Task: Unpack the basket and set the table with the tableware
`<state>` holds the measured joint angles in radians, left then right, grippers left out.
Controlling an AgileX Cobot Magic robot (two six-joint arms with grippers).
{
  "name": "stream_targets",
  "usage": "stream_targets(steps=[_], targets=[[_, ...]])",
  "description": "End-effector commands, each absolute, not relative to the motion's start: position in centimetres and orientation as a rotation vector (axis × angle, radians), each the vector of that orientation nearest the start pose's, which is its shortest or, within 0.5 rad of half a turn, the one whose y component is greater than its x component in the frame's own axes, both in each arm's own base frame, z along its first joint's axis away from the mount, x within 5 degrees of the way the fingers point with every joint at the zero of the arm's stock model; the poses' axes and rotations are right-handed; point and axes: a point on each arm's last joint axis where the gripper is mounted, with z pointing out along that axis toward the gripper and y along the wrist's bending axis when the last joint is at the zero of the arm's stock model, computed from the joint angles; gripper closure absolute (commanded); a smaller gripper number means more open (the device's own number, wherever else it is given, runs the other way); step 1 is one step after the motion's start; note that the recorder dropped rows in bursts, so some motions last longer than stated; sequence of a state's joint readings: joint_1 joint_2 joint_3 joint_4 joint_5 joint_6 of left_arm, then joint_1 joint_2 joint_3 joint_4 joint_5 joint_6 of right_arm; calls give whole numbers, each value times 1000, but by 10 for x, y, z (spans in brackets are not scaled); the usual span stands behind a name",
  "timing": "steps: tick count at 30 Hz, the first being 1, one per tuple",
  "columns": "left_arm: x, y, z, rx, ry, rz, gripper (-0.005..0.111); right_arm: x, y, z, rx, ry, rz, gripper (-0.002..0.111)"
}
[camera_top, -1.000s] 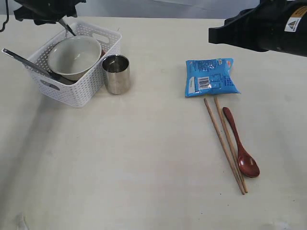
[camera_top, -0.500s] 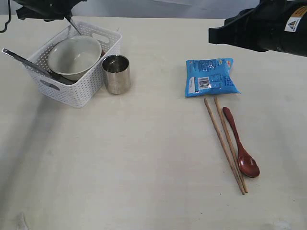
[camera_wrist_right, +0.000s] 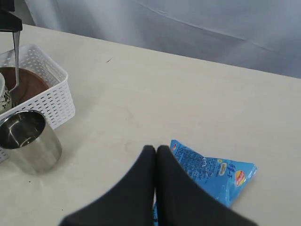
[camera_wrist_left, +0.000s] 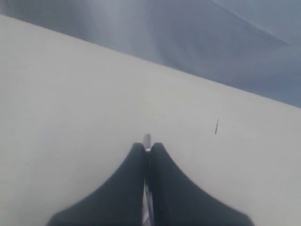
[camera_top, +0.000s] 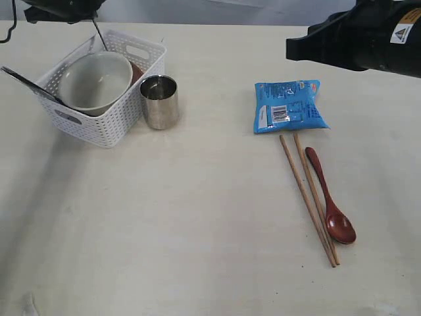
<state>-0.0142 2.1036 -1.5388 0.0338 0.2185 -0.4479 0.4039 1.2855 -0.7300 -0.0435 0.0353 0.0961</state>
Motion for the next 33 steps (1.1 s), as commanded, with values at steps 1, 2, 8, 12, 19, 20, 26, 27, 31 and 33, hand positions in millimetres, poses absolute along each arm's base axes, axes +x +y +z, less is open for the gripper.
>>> stream_targets(steps=[1,2,8,12,19,20,26,27,31,33], targets=[[480,-5,209,-418,2167,-214,106,251,105,271,-384,2030,258,108],[480,-5,213,-415,2152,-217,106,251,105,271,-384,2030,258,108],[478,-6,234,-399,2072,-237,107,251,105,271,-386,2030,257,108],[475,-8,249,-388,2034,-246,107,251,105,271,-395,2023,252,108],[468,-14,274,-355,1988,-256,107,251,105,272,-393,2011,255,108],[465,-15,279,-350,1985,-257,107,251,105,272,-393,2011,255,108],[451,-25,302,-256,2009,-221,107,251,105,272,-397,2011,252,108],[448,-27,306,-238,2016,-214,107,251,105,272,-399,2010,251,106],[438,-38,319,-200,2033,-228,107,249,108,269,-431,2037,246,90],[430,-47,323,-143,2041,-241,107,247,113,269,-449,2034,257,79]])
